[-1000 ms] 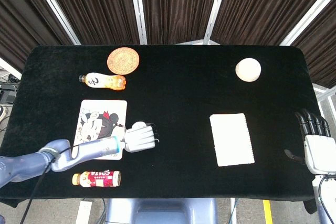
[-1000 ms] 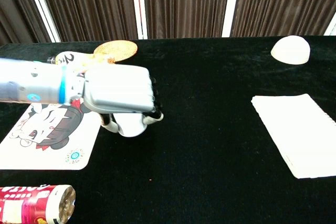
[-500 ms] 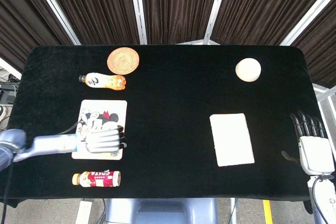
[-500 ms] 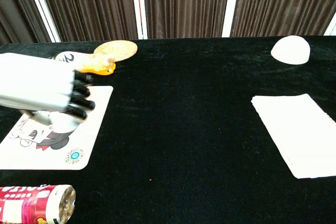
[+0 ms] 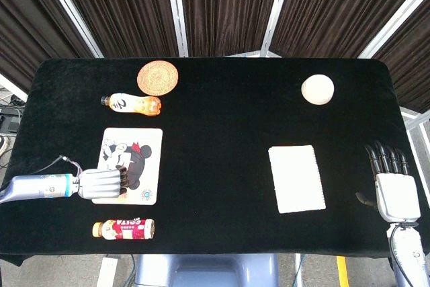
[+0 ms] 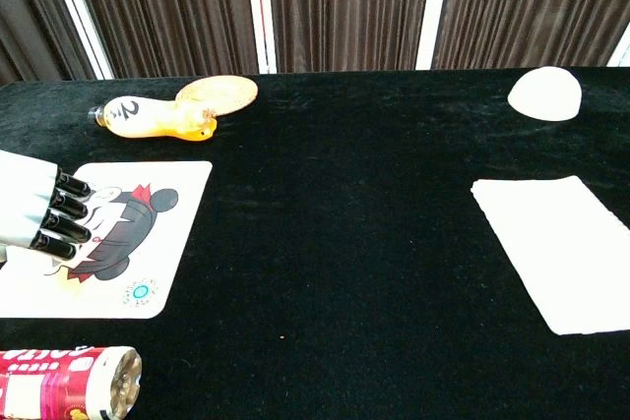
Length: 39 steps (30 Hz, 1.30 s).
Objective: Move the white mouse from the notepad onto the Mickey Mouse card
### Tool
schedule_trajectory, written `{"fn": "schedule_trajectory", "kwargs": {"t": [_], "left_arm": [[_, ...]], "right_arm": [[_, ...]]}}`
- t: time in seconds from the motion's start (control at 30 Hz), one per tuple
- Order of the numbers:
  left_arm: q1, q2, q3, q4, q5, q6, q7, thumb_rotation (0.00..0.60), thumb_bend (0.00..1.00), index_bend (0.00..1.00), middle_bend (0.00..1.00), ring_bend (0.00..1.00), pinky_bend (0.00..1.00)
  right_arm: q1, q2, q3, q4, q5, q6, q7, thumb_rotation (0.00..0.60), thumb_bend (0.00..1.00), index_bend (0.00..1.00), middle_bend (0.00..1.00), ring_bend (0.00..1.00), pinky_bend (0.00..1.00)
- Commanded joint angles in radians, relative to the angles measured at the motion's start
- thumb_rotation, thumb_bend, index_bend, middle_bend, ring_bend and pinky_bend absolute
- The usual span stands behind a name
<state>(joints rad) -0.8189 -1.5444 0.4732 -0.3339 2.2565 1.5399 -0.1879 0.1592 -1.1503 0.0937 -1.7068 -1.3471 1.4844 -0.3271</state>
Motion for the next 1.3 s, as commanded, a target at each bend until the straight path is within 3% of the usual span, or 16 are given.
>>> {"fn": "schedule_trajectory", "kwargs": {"t": [0.03, 0.4, 0.43, 0.5, 0.57, 0.63, 0.97, 1.1, 1.2, 1.27, 1.3], "left_arm": [[0.000, -0.033, 0.016, 0.044, -0.001, 0.002, -0.021, 0.600, 0.07, 0.67, 0.49, 0.47, 0.45], [-0.041, -0.100, 0.031, 0.112, -0.018, -0.020, -0.027, 0.600, 0.07, 0.65, 0.46, 0.45, 0.40], [-0.042, -0.101, 0.033, 0.114, -0.018, -0.023, -0.026, 0.600, 0.07, 0.61, 0.42, 0.41, 0.37], [-0.045, -0.106, 0.037, 0.121, -0.019, -0.033, -0.016, 0.600, 0.07, 0.43, 0.23, 0.27, 0.27], [-0.046, -0.108, 0.038, 0.123, -0.022, -0.039, -0.009, 0.600, 0.07, 0.16, 0.03, 0.06, 0.10], [-0.046, -0.109, 0.037, 0.123, -0.028, -0.040, -0.005, 0.600, 0.07, 0.03, 0.00, 0.00, 0.02], [-0.039, -0.052, 0.015, 0.099, -0.077, 0.015, 0.035, 0.600, 0.06, 0.00, 0.00, 0.00, 0.00], [-0.010, -0.009, -0.042, 0.055, -0.145, 0.076, 0.032, 0.600, 0.06, 0.00, 0.00, 0.00, 0.00], [0.038, 0.026, -0.141, -0.036, -0.265, 0.100, 0.007, 0.600, 0.06, 0.00, 0.00, 0.00, 0.00], [0.099, 0.053, -0.257, -0.192, -0.417, 0.098, -0.049, 0.600, 0.04, 0.00, 0.00, 0.00, 0.00], [0.119, 0.073, -0.288, -0.279, -0.464, 0.084, -0.041, 0.600, 0.04, 0.00, 0.00, 0.00, 0.00]], "right_arm": [[-0.001, -0.002, 0.002, 0.002, -0.001, -0.001, 0.000, 0.600, 0.00, 0.02, 0.00, 0.00, 0.00], [-0.005, -0.001, 0.017, 0.013, 0.014, -0.012, 0.008, 0.600, 0.00, 0.02, 0.00, 0.00, 0.00], [-0.005, -0.001, 0.017, 0.013, 0.015, -0.012, 0.008, 0.600, 0.00, 0.02, 0.00, 0.00, 0.00], [-0.005, -0.001, 0.018, 0.014, 0.015, -0.013, 0.008, 0.600, 0.00, 0.02, 0.00, 0.00, 0.00], [-0.006, -0.001, 0.018, 0.014, 0.016, -0.013, 0.007, 0.600, 0.00, 0.02, 0.00, 0.00, 0.00], [-0.007, -0.002, 0.019, 0.015, 0.016, -0.014, 0.007, 0.600, 0.00, 0.02, 0.00, 0.00, 0.00], [-0.012, 0.008, 0.016, -0.002, 0.002, -0.014, 0.010, 0.600, 0.00, 0.02, 0.00, 0.00, 0.00], [-0.014, 0.013, 0.012, -0.014, -0.007, -0.016, 0.012, 0.600, 0.00, 0.02, 0.00, 0.00, 0.00], [-0.017, 0.020, 0.009, -0.023, -0.021, -0.012, 0.020, 0.600, 0.00, 0.02, 0.00, 0.00, 0.00], [-0.018, 0.025, 0.006, -0.027, -0.031, -0.011, 0.029, 0.600, 0.00, 0.02, 0.00, 0.00, 0.00], [-0.019, 0.028, 0.006, -0.028, -0.034, -0.012, 0.033, 0.600, 0.00, 0.02, 0.00, 0.00, 0.00]]}}
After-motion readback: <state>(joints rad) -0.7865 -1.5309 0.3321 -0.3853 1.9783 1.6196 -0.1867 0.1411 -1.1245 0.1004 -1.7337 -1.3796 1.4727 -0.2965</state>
